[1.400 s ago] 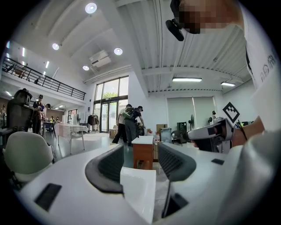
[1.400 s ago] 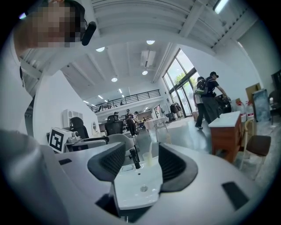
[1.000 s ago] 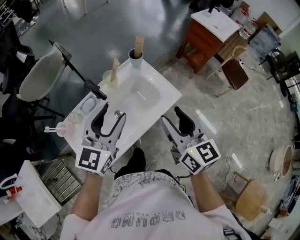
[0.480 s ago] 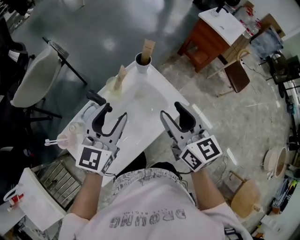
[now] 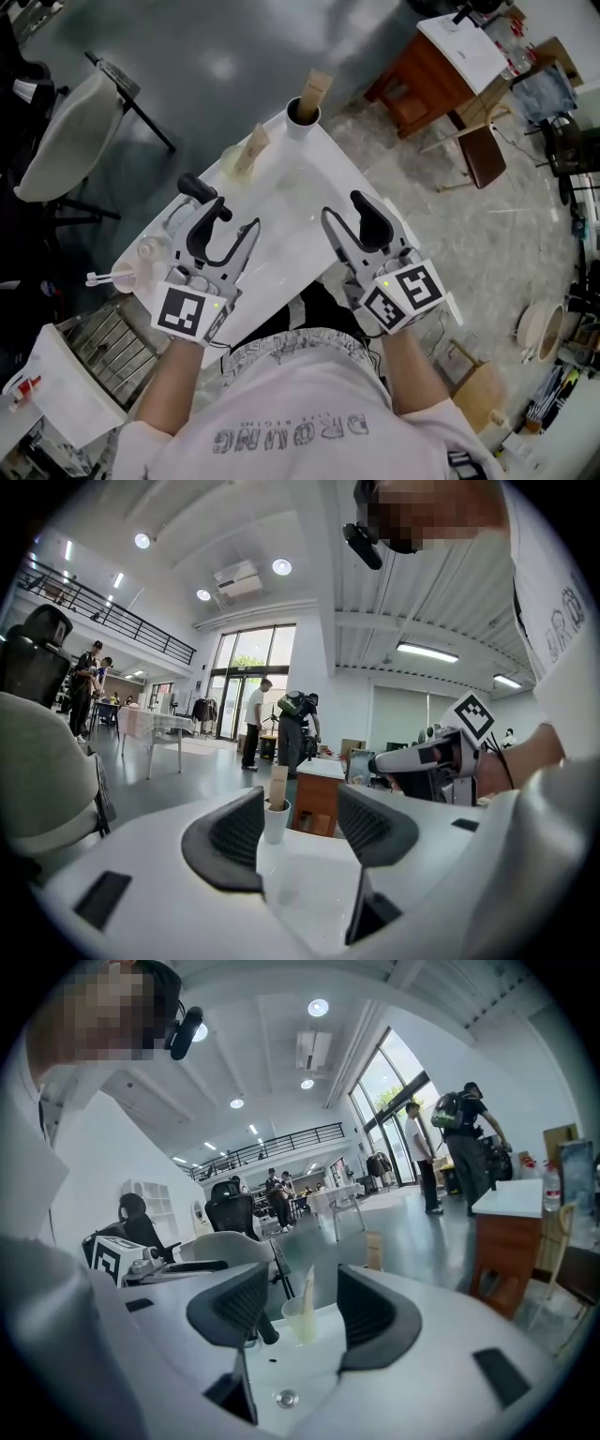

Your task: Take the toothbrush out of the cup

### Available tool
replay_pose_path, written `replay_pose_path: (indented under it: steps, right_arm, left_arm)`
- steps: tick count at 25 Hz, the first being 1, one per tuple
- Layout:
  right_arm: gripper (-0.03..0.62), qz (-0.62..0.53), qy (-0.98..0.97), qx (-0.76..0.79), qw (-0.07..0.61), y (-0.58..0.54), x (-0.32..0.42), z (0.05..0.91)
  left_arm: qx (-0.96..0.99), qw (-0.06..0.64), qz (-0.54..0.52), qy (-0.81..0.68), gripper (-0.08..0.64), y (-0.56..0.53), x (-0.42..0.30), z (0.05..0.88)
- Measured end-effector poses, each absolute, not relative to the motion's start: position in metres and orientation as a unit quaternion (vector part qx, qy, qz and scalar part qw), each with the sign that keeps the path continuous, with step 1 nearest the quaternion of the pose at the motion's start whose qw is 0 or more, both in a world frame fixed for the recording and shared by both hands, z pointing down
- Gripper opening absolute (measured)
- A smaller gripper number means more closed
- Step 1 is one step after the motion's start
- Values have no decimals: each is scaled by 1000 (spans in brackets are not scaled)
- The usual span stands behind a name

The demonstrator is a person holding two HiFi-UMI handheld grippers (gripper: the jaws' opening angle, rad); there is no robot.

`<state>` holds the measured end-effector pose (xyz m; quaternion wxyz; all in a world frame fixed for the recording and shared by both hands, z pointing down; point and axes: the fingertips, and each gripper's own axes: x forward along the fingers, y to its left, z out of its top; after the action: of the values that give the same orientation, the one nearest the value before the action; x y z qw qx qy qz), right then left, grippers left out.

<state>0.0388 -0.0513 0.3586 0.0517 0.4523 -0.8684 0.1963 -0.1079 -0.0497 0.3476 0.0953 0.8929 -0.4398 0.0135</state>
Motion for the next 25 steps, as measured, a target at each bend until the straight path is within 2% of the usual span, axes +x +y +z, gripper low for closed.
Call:
replay_pose_path:
  steps: [25]
  right_arm:
    - [241, 210, -933, 290, 45, -146, 60, 361]
  left_arm:
    - [803, 73, 45, -590, 247, -100, -77, 337]
